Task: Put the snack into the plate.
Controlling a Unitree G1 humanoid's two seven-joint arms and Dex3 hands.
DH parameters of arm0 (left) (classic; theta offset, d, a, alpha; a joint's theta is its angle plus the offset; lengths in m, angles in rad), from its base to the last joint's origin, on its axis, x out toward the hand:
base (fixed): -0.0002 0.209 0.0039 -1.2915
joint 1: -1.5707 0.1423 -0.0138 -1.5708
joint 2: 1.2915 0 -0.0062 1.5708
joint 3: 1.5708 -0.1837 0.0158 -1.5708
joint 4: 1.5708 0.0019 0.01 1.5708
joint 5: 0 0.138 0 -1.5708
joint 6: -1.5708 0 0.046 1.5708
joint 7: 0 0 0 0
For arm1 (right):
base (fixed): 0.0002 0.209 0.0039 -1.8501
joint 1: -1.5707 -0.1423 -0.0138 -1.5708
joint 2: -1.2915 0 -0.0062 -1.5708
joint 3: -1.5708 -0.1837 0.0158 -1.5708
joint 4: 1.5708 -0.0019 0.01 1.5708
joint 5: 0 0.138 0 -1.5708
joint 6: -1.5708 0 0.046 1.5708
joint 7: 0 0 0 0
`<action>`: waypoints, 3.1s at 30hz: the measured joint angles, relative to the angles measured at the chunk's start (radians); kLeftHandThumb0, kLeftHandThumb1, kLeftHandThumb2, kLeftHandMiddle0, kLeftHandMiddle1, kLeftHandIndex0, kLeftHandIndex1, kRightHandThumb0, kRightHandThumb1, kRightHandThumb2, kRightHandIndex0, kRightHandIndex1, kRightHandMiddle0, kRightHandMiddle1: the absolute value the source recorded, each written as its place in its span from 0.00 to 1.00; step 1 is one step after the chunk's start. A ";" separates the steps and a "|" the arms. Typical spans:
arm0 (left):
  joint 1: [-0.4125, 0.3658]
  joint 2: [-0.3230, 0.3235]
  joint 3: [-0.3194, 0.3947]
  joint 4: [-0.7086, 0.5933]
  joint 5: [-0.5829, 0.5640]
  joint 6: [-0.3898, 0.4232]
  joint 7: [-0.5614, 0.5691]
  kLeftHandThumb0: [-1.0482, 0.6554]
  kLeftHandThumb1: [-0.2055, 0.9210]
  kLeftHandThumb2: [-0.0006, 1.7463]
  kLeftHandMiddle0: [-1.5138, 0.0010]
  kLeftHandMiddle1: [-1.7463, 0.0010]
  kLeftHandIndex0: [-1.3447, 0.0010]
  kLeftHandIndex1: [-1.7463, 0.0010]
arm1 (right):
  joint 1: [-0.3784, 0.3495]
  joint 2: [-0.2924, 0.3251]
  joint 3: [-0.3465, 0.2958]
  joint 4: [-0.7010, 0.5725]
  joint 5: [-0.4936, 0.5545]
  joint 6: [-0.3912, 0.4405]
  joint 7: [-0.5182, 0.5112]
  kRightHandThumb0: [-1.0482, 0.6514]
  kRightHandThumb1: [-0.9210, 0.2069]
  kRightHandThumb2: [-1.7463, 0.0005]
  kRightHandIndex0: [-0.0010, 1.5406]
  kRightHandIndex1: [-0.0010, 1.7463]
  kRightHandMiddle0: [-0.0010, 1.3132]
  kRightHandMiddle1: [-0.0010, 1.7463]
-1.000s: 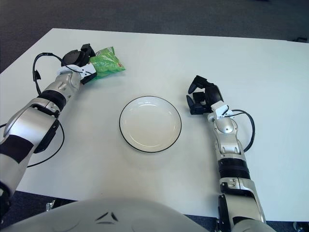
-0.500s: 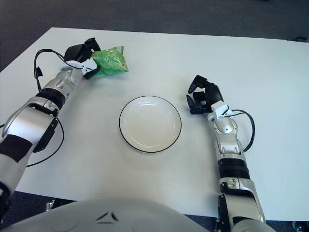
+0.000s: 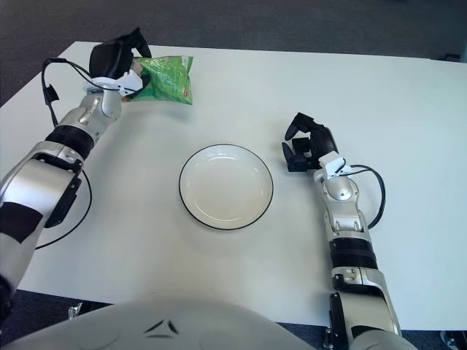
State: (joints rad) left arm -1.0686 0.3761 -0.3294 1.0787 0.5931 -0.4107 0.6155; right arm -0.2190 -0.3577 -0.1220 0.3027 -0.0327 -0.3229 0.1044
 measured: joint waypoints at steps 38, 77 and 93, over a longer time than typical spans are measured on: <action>0.164 0.010 0.131 -0.450 -0.075 -0.002 -0.165 0.61 0.12 1.00 0.40 0.02 0.50 0.00 | -0.015 -0.005 0.014 0.033 -0.052 -0.035 -0.043 0.32 0.57 0.21 0.88 1.00 0.50 1.00; 0.011 0.290 -0.164 -0.251 0.343 -0.046 -0.546 0.01 0.89 0.22 1.00 0.99 1.00 0.87 | -0.001 0.001 0.011 -0.013 -0.026 0.033 -0.041 0.32 0.60 0.20 0.88 1.00 0.51 1.00; -0.064 0.286 -0.228 -0.098 0.359 -0.067 -0.611 0.02 0.82 0.17 1.00 1.00 1.00 1.00 | 0.000 0.002 0.006 -0.013 -0.019 0.037 -0.030 0.32 0.59 0.20 0.88 1.00 0.51 1.00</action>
State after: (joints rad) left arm -1.1330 0.6617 -0.5575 0.9805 0.9525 -0.4781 0.0043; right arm -0.2189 -0.3560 -0.1162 0.2897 -0.0514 -0.2862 0.0740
